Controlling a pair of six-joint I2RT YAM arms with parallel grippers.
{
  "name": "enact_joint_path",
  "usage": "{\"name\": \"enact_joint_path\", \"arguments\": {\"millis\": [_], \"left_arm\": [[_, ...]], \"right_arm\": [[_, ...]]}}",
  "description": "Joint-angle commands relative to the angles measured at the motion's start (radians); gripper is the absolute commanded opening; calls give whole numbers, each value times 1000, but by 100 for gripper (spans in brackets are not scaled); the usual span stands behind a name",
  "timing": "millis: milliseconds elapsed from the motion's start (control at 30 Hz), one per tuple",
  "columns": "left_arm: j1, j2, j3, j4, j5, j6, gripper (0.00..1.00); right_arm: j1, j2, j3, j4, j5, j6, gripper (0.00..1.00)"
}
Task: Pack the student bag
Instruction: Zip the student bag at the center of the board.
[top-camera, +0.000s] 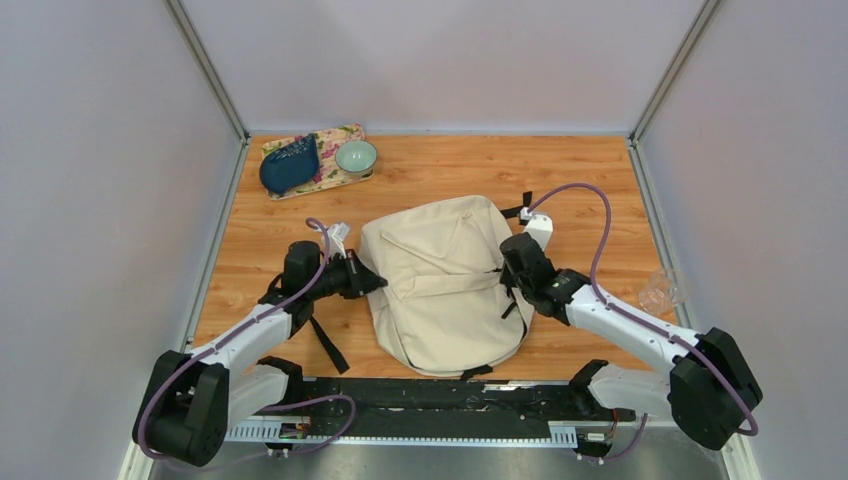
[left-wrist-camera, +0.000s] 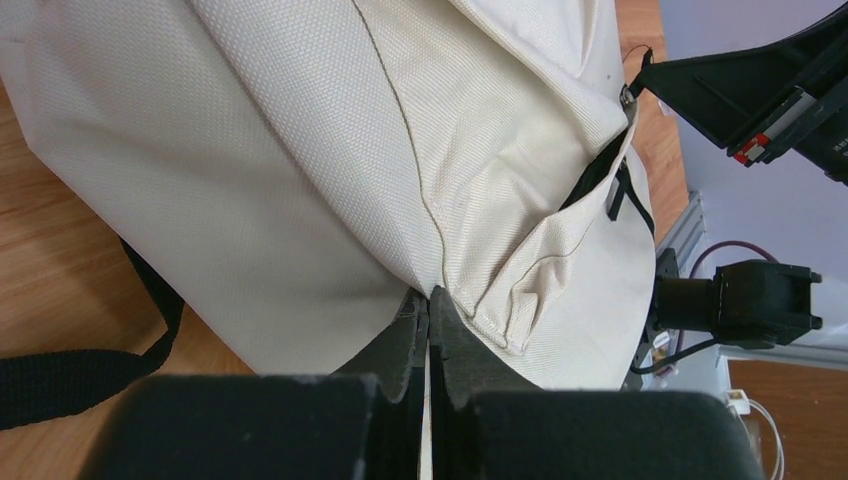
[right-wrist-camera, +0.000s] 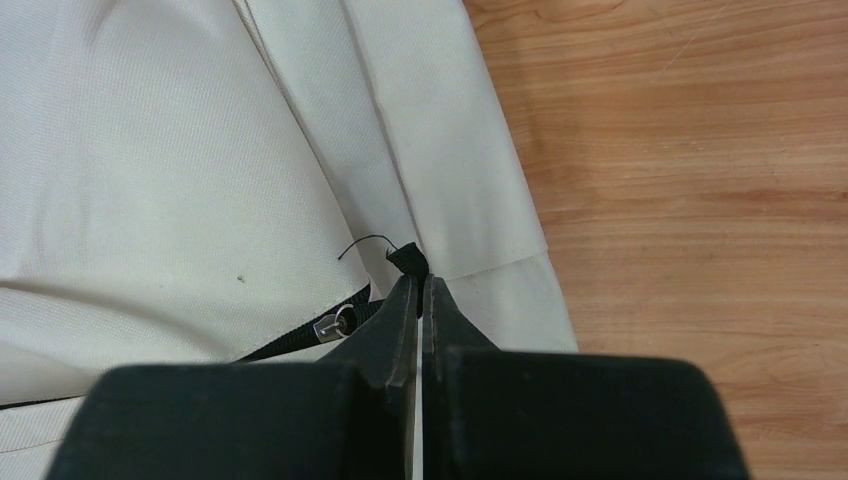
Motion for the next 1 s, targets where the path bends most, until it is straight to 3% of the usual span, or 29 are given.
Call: {"name": "enact_joint_path", "arguments": {"millis": [0,67,100,167,200,267,367,500,667,767,967], "left_arm": [[49,-4,20,-40,-16,74,0],[53,4,24,-40,-12,70,0],[55,7,30,-50,3,70,7],[55,4,53,-69,11,73,20],[55,-4,61,-92,17,80,41],[55,-45,85,-121,4,102,60],[55,-129,118,-210,-77,142,73],[25,-197,158,-210,-59,171,74],[-312,-147,239,-247,-269,419,75],[-420,-55,280,-224,-294,528,76],[-479,91,319,-124,-273,643,77]], "right_arm": [[-33,-37,-24,-36,82,-15,0],[-31,-55,-34,-38,56,-6,0],[-33,-71,-37,-33,44,-5,0],[-31,-83,-47,-32,19,1,0],[-31,-88,-49,-30,12,3,0],[-31,-91,-50,-30,-11,3,0],[-31,-89,-49,-19,-28,3,0],[-33,-86,-47,0,-47,4,0],[-31,-69,-40,14,-77,8,0],[-31,-72,-38,13,-91,11,0],[-31,-103,-40,16,-122,24,0]]}}
